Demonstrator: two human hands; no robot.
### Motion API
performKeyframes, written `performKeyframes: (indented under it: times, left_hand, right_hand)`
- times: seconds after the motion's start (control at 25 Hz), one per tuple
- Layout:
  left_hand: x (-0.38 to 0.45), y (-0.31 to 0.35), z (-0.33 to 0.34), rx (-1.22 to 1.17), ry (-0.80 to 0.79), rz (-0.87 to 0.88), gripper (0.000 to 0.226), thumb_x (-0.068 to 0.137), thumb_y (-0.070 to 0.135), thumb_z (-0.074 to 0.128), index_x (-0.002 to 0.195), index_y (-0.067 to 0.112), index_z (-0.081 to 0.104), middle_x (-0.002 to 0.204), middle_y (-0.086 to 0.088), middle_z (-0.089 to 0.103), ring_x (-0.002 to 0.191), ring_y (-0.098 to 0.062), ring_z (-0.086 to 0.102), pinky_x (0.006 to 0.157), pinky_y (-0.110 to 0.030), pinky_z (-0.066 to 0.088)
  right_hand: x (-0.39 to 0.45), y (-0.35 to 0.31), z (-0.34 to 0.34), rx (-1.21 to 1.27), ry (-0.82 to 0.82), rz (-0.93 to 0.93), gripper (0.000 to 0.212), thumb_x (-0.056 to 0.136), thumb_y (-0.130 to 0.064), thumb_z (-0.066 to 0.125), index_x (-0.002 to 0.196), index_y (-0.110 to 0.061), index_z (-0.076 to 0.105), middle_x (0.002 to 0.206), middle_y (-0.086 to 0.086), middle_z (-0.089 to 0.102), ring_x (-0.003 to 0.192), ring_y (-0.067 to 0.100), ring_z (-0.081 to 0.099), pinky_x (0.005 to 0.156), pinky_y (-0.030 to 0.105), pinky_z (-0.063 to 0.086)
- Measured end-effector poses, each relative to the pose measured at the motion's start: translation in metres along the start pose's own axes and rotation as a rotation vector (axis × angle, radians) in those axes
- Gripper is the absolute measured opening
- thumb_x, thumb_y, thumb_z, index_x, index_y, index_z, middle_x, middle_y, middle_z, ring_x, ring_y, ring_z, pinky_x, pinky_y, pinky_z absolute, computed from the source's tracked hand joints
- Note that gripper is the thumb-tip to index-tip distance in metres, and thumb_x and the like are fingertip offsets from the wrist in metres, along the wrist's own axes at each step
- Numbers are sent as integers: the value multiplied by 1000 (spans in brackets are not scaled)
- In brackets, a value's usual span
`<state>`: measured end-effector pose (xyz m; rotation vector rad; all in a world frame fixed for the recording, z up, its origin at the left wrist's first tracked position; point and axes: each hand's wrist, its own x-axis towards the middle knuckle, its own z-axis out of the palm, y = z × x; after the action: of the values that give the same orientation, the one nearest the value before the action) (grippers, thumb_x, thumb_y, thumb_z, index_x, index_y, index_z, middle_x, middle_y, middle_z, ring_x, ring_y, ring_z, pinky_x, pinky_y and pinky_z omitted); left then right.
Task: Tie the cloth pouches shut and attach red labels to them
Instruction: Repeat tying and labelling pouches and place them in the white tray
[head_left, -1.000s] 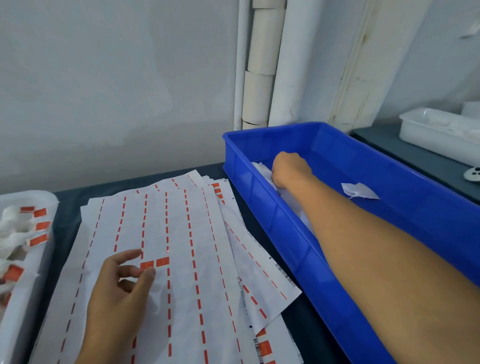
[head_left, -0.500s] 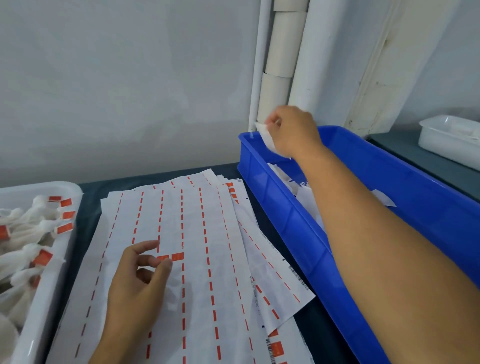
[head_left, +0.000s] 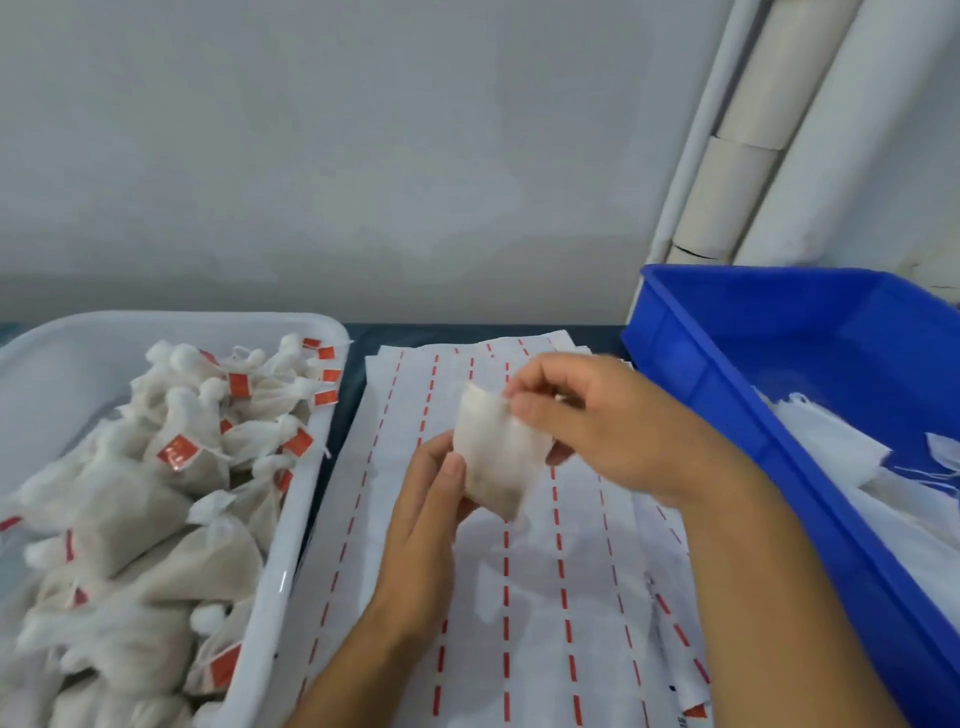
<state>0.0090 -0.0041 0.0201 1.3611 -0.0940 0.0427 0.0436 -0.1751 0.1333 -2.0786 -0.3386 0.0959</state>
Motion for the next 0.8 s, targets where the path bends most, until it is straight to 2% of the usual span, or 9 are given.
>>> performKeyframes:
  times: [0.12, 0.2, 0.28, 0.4, 0.48, 0.68, 0.8]
  left_hand:
    - [3, -2, 1, 21, 118, -66, 45, 83, 61, 61, 117, 33, 65, 109, 14, 69, 105, -13, 66, 86, -34, 58]
    - [4, -4, 1, 123, 139, -56, 26, 92, 52, 63, 100, 28, 70, 93, 11, 69, 87, -6, 65, 69, -22, 55]
    - [5, -7, 1, 227, 141, -63, 19, 97, 42, 63, 94, 25, 71, 87, 10, 69, 82, -4, 65, 62, -14, 51]
    - [5, -11, 2, 327, 103, -77, 13, 96, 37, 64, 91, 27, 70, 87, 14, 68, 87, -1, 64, 60, -9, 49]
    - [3, -11, 3, 381, 66, -64, 12, 95, 38, 64, 90, 29, 69, 87, 16, 67, 89, 0, 64, 60, -8, 48]
    - [0, -8, 3, 493, -12, -24, 14, 94, 46, 63, 100, 34, 67, 92, 18, 68, 93, 0, 64, 63, -9, 49]
    - [-2, -7, 3, 595, -72, 36, 28, 92, 63, 56, 105, 39, 63, 94, 21, 66, 91, 0, 63, 64, -11, 50]
  right_hand:
    - [-2, 31, 25, -19, 29, 65, 14, 103, -29, 58, 97, -34, 69, 94, -22, 67, 84, 1, 65, 64, 18, 57]
    - [-4, 49, 37, -19, 92, 97, 12, 103, -35, 58, 98, -38, 68, 98, -26, 67, 89, -2, 63, 67, 21, 58]
    - [-7, 62, 43, 19, 110, 94, 9, 100, -44, 59, 101, -42, 68, 102, -28, 68, 96, -5, 63, 73, 22, 57]
    - [-12, 69, 47, 58, 63, 50, 9, 97, -51, 61, 102, -50, 68, 104, -27, 70, 101, -4, 64, 74, 15, 55]
    - [-12, 70, 49, 39, 110, 18, 7, 97, -47, 64, 99, -46, 70, 100, -27, 71, 100, -4, 65, 73, 9, 52]
    - [-14, 77, 57, 91, 277, 33, 7, 97, -36, 67, 94, -38, 73, 95, -27, 71, 97, -2, 65, 73, 17, 52]
    - [-16, 77, 60, 190, 291, 25, 10, 98, -35, 66, 93, -39, 75, 96, -23, 74, 97, 1, 68, 77, 19, 57]
